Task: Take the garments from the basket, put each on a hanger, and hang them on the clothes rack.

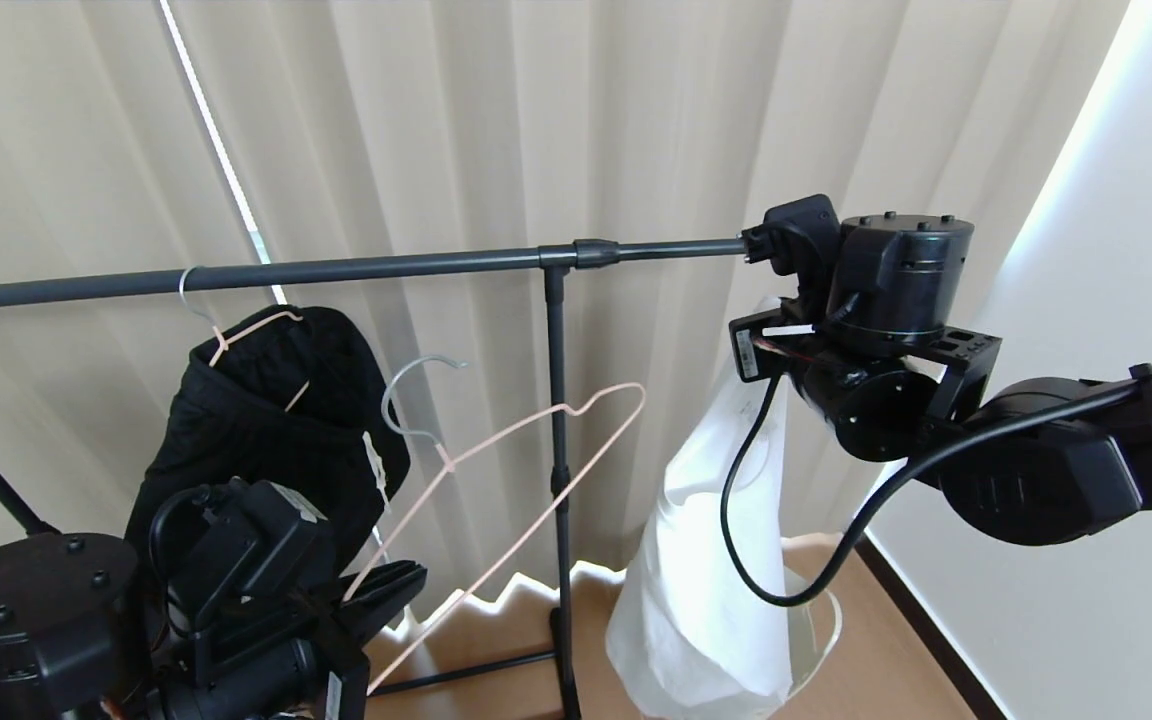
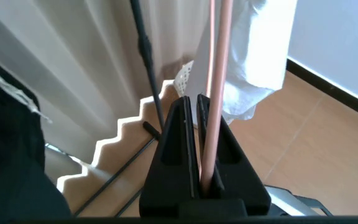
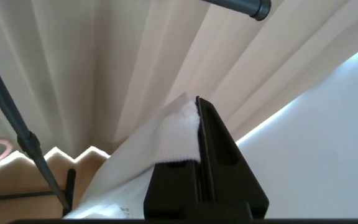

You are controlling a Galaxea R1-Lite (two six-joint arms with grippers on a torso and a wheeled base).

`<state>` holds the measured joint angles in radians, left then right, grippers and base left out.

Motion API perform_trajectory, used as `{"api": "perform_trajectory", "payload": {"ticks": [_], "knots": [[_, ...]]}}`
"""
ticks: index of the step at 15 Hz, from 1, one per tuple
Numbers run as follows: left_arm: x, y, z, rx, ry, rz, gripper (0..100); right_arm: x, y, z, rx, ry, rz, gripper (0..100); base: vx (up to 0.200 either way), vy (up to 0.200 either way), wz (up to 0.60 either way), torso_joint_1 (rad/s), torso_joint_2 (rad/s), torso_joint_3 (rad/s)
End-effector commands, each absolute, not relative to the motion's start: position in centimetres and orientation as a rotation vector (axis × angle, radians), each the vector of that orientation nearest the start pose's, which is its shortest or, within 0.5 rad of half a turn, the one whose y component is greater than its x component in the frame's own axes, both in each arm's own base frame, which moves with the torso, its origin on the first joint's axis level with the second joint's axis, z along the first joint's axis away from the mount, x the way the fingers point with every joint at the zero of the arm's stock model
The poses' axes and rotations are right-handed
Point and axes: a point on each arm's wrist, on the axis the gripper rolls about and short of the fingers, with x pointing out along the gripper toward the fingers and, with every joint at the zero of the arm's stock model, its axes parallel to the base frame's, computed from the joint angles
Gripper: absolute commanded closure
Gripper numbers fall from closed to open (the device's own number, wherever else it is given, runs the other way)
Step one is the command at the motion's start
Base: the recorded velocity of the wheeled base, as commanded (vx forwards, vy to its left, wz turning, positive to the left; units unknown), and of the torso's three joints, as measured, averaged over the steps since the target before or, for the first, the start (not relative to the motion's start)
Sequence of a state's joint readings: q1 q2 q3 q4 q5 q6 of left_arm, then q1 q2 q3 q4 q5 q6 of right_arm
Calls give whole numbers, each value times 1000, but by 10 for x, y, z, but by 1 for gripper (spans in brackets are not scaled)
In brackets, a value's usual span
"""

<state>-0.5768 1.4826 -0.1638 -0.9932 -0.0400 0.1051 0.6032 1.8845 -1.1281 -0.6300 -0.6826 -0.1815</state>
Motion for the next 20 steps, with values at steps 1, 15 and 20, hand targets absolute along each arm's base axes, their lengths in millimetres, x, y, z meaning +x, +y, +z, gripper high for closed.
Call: {"api": "perform_trajectory", "payload": {"ticks": [1,15,20], "knots": [[154,-111,115,191,289,-667,100,314,207,197,-265,114,-54,100,0,0,0,0,0,0],[143,-115,126,71,268,-746,100,331,216,195,-229,71,-102,100,0,0,0,0,0,0],[146,-118,122,51,303,-756,100,323,222,195,-218,59,-81,100,0,0,0,0,0,0]]}}
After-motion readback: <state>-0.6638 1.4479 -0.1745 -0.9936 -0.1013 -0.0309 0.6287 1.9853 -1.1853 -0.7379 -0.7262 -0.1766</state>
